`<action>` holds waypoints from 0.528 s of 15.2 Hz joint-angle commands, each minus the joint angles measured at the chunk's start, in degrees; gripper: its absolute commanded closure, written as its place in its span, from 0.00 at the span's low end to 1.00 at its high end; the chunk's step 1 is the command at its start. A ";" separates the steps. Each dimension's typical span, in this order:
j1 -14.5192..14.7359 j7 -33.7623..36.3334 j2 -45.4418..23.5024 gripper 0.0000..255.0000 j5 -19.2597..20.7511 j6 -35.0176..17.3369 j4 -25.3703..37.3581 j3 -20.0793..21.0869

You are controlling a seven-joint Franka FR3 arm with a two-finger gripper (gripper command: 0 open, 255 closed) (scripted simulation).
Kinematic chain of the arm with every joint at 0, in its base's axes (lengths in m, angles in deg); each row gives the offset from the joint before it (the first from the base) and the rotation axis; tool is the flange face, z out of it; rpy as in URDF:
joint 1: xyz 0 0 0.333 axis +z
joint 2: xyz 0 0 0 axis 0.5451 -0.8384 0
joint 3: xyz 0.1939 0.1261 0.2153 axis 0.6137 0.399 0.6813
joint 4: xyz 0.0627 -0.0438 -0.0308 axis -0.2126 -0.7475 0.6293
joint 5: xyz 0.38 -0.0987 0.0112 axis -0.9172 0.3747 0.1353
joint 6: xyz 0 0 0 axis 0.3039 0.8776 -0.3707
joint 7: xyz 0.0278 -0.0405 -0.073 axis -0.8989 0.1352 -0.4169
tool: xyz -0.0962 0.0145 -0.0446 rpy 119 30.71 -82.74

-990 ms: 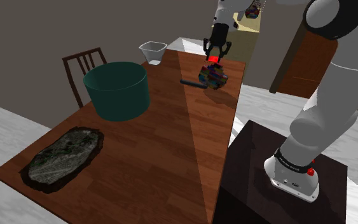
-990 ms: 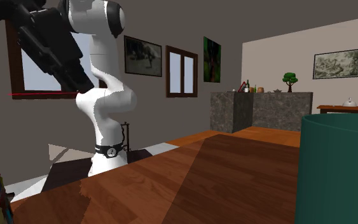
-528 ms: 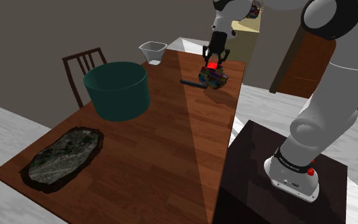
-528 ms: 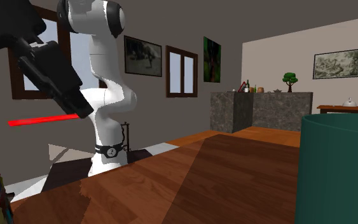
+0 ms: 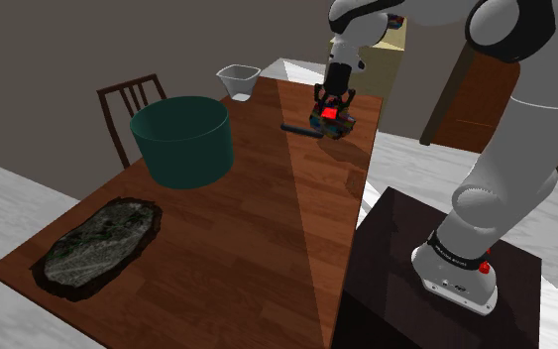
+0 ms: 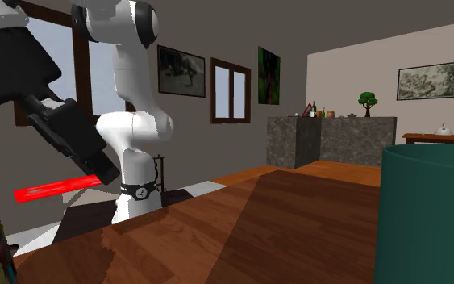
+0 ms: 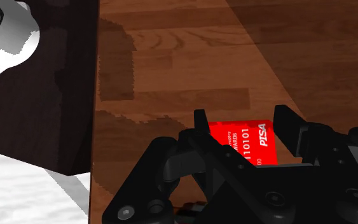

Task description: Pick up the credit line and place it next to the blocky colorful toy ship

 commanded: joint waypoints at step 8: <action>0.25 -2.25 -2.21 1.00 -0.36 -5.73 -3.93 0.15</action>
